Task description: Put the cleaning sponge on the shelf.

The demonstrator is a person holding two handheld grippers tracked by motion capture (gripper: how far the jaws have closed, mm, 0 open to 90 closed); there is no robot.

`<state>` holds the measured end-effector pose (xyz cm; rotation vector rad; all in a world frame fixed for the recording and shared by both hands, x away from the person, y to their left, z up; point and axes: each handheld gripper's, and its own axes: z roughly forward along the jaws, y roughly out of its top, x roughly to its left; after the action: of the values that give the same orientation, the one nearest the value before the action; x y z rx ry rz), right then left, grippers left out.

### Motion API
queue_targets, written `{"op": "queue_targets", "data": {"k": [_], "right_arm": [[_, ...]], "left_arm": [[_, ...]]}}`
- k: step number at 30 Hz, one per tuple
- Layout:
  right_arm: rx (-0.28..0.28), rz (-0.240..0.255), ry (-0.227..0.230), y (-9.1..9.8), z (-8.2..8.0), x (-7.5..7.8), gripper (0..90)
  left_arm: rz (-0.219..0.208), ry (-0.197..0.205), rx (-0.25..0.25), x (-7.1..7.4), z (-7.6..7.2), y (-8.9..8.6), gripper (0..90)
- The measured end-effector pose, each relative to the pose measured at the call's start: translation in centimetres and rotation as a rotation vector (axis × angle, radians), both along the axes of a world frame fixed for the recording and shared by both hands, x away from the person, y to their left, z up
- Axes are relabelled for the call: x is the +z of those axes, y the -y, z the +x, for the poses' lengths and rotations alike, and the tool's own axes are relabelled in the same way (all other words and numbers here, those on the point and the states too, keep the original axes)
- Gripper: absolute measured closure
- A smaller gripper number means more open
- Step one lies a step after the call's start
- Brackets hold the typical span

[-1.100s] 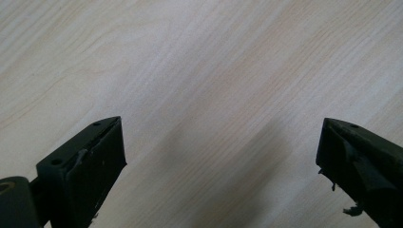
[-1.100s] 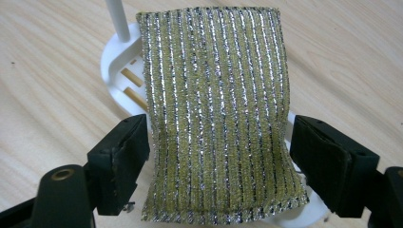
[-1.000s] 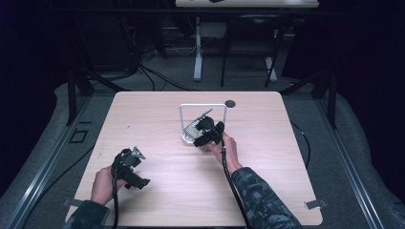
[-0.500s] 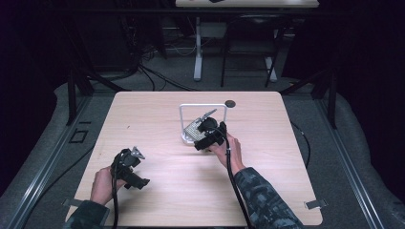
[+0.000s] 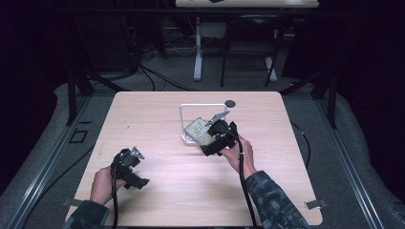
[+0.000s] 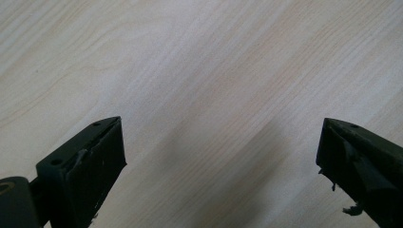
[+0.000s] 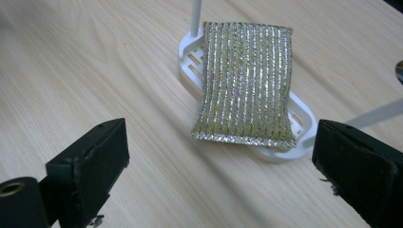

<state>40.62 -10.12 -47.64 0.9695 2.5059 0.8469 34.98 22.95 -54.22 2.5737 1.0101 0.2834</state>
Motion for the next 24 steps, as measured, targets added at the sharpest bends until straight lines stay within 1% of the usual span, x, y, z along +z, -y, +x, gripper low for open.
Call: {"op": "queue_targets", "data": {"k": [5,7,11,14,18,19,22,24], "right_arm": [[-0.006,-0.012,0.009,0.9,-0.7,0.2,3.2],[-0.013,-0.02,0.013,1.5,-1.1,0.3,2.6],[-0.02,-0.02,0.018,2.1,-1.6,0.4,2.3],[-0.022,-0.011,0.015,2.9,-2.3,0.6,1.3],[-0.025,-0.014,0.021,3.5,-3.1,0.7,0.8],[-0.025,-0.014,0.021,3.5,-3.1,0.7,0.8],[-0.03,-0.026,0.023,4.2,-3.8,0.6,0.1],[-0.043,-0.038,0.031,4.5,-4.1,0.5,0.0]], "left_arm": [[-0.002,-0.001,0.0,0.0,0.0,0.0,2.2],[-0.004,0.0,0.001,0.0,0.0,0.0,2.2],[-0.005,-0.002,0.001,0.0,0.0,-0.1,2.2],[-0.002,0.001,0.001,0.1,0.0,-0.1,2.2],[-0.005,-0.002,0.001,0.0,0.0,-0.1,2.2],[-0.004,0.001,0.0,0.1,0.0,-0.1,2.2],[-0.002,0.0,0.0,0.1,0.0,-0.1,2.2],[-0.004,0.0,0.001,0.1,0.0,-0.1,2.2]]}}
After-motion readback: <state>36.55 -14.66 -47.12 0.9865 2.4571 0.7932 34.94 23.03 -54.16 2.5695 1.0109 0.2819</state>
